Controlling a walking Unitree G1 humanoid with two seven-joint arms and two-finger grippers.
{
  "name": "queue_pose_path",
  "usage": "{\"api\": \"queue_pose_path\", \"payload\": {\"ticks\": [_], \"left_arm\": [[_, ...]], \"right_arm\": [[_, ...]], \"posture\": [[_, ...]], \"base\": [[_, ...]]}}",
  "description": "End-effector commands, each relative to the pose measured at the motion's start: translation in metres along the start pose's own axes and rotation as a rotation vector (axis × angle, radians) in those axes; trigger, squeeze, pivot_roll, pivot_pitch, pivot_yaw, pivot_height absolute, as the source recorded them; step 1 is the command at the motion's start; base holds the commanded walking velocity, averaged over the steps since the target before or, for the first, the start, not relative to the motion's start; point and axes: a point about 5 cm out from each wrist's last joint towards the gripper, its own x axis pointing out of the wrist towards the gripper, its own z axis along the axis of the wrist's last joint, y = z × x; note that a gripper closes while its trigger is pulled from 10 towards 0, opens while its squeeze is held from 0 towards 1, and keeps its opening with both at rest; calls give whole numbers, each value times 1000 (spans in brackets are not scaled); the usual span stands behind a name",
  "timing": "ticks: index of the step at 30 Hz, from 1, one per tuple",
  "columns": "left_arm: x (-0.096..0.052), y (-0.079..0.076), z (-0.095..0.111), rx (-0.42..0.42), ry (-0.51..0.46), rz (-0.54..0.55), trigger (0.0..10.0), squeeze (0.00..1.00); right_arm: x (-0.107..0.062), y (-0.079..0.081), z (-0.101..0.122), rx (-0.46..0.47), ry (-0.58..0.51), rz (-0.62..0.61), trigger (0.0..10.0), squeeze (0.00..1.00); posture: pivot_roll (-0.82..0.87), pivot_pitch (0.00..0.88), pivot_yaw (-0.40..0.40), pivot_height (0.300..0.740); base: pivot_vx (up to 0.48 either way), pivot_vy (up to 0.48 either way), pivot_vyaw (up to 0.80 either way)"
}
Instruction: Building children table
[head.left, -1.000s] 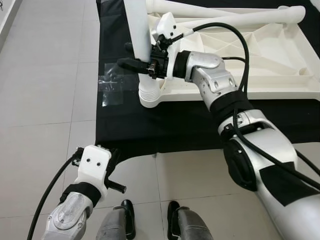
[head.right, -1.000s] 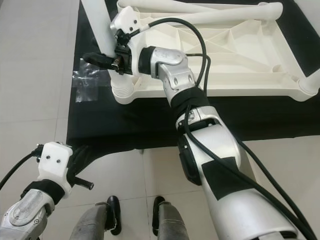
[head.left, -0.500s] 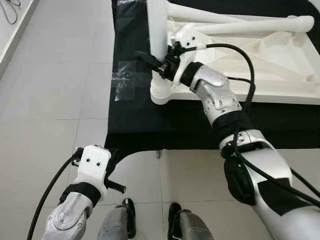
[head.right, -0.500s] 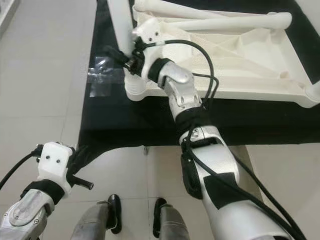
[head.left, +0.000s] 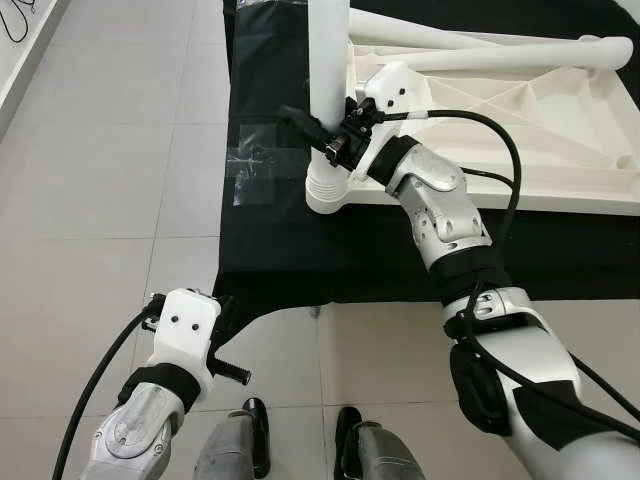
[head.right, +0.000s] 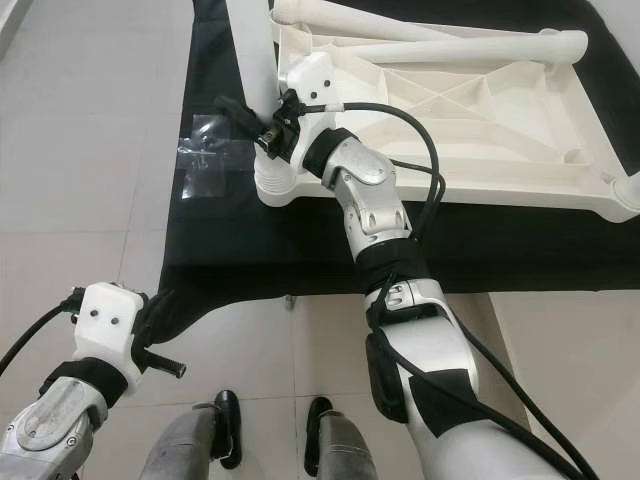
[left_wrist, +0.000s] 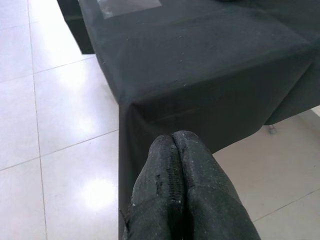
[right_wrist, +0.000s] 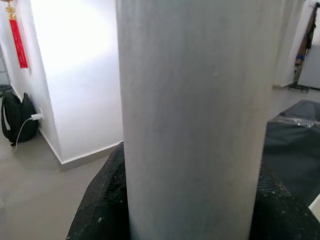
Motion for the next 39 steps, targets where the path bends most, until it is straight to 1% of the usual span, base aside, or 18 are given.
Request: {"api": "queue_pose_path", "payload": {"ticks": [1,2,4,7,8,10,15,16,17,20,21,23,24,26,30,35,38,39], "left_arm": [[-2,0,-7,-14,36,-9,10000,0],[-2,0,-7,-14,36,-9,10000,0],[-2,0,-7,-14,37,-10,10000,0],[-1,0,-8,-15,39,-11,10000,0],[-1,0,-8,-15,39,-11,10000,0],[0,-1,-8,-15,40,-12,10000,0],[0,-1,-9,-17,41,-12,10000,0],[0,-1,-9,-17,41,-12,10000,0],[0,-1,-9,-17,41,-12,10000,0],[0,-2,-9,-18,40,-14,10000,0],[0,-2,-9,-18,40,-14,10000,0],[0,-2,-9,-19,40,-14,10000,0],[0,-2,-9,-19,40,-14,10000,0],[-1,-2,-8,-20,40,-14,10000,0],[-2,-2,-8,-23,40,-15,10000,0],[-2,-2,-7,-24,41,-16,10000,0],[-3,-2,-7,-24,41,-16,10000,0],[-3,-2,-7,-23,41,-16,10000,0]], "right_arm": [[-16,19,-34,-67,160,158,10000,0],[-16,19,-34,-67,160,158,10000,0],[-18,22,-27,-166,170,265,10000,0],[-18,17,-8,-374,214,418,10000,0],[-18,17,-8,-374,214,418,10000,0],[-15,12,2,-472,233,442,10000,0],[-9,7,14,-496,209,422,10000,0],[-5,5,17,-423,178,376,10000,0],[-5,5,17,-423,178,376,10000,0],[-1,2,14,-217,130,312,10000,0],[-1,2,14,-217,130,312,10000,0],[0,1,11,-134,120,284,10000,0],[0,1,11,-134,120,284,10000,0],[0,2,5,-45,97,274,10000,0],[-1,6,-1,18,72,269,10000,0],[0,23,-21,81,85,269,10000,0],[1,26,-24,104,86,269,10000,0],[1,28,-26,138,82,269,10000,0]], "posture": [[115,364,-37,740],[115,364,-37,740],[112,363,-34,740],[107,358,-34,740],[107,358,-34,740],[106,356,-35,740],[103,351,-37,740],[103,348,-36,740],[103,348,-36,740],[106,347,-38,740],[106,347,-38,740],[105,346,-38,740],[105,346,-38,740],[105,349,-40,740],[106,355,-40,740],[113,365,-40,740],[113,365,-40,740],[115,366,-39,740]], "base": [[0,0,0],[0,0,0],[0,0,0],[0,0,0],[0,0,0],[0,0,0],[0,0,0],[0,0,0],[0,0,0],[0,0,0],[0,0,0],[0,0,0],[0,0,0],[0,0,0],[0,0,0],[0,0,0],[0,0,0],[0,0,0]]}}
